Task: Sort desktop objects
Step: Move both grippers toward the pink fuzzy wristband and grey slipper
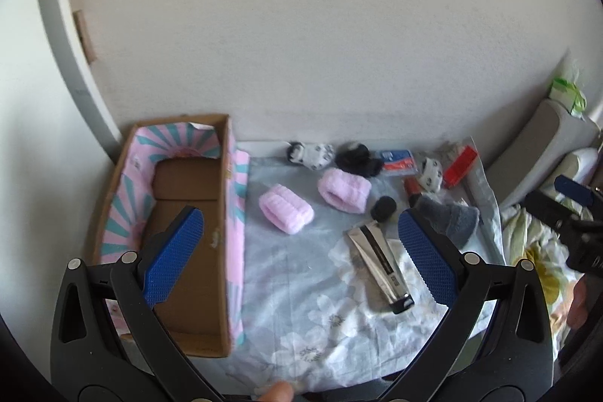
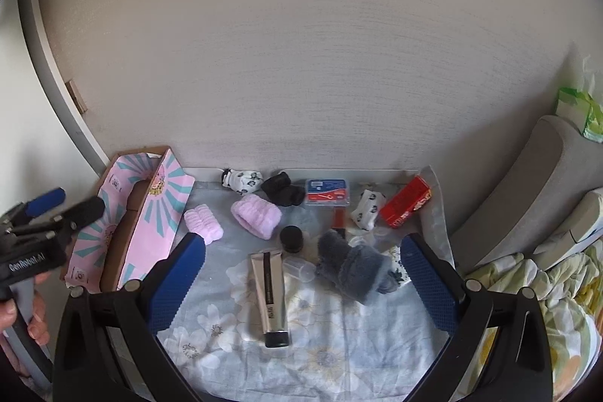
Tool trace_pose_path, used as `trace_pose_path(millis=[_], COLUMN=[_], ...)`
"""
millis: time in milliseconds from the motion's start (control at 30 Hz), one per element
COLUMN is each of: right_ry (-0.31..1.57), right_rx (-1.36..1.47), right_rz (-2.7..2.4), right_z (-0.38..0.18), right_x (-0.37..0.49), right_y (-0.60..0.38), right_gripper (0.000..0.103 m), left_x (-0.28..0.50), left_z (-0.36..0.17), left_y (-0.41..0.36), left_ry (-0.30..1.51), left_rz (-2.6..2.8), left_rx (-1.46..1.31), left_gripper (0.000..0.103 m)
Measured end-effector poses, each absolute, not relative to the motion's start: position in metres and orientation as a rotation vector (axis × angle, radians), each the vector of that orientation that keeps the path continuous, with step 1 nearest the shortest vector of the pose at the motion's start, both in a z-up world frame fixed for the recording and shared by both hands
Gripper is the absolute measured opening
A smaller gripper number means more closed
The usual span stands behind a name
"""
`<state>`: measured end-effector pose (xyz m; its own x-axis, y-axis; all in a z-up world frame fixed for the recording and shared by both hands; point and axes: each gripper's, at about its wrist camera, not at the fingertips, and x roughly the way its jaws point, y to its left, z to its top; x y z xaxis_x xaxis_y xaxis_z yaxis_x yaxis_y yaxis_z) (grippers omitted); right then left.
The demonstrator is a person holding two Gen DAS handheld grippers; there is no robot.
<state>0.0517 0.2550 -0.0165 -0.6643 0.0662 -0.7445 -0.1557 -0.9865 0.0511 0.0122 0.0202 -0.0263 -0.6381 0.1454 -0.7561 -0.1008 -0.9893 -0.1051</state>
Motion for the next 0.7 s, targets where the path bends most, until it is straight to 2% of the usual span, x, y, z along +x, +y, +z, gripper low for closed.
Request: trace_pose_path(millis=[433,600,700], right_ry=[0.248,0.142,0.1], right_rx=[-1.379,-1.437,-1.499], right_rz=[2.637,2.668,2.658], right_z=[-0.066,-0.098,-0.125], right_x=[0.065,0.048,0.033], right_y=[0.317,0.331,0.333], right_gripper=[0.103,0.103,0.097], left_x=[-0.03,-0.079,-0.105], left_z=[-0.091,-0.137,-0.161], left_y=[0.075,0.083,0.09], left_ry=[0.008,-0.023,-0.053], left_rz=[2.597,2.609,2.614], left_rx=[-1.402,-1.497,-1.537], left_gripper=[0.103,0.103,0.102])
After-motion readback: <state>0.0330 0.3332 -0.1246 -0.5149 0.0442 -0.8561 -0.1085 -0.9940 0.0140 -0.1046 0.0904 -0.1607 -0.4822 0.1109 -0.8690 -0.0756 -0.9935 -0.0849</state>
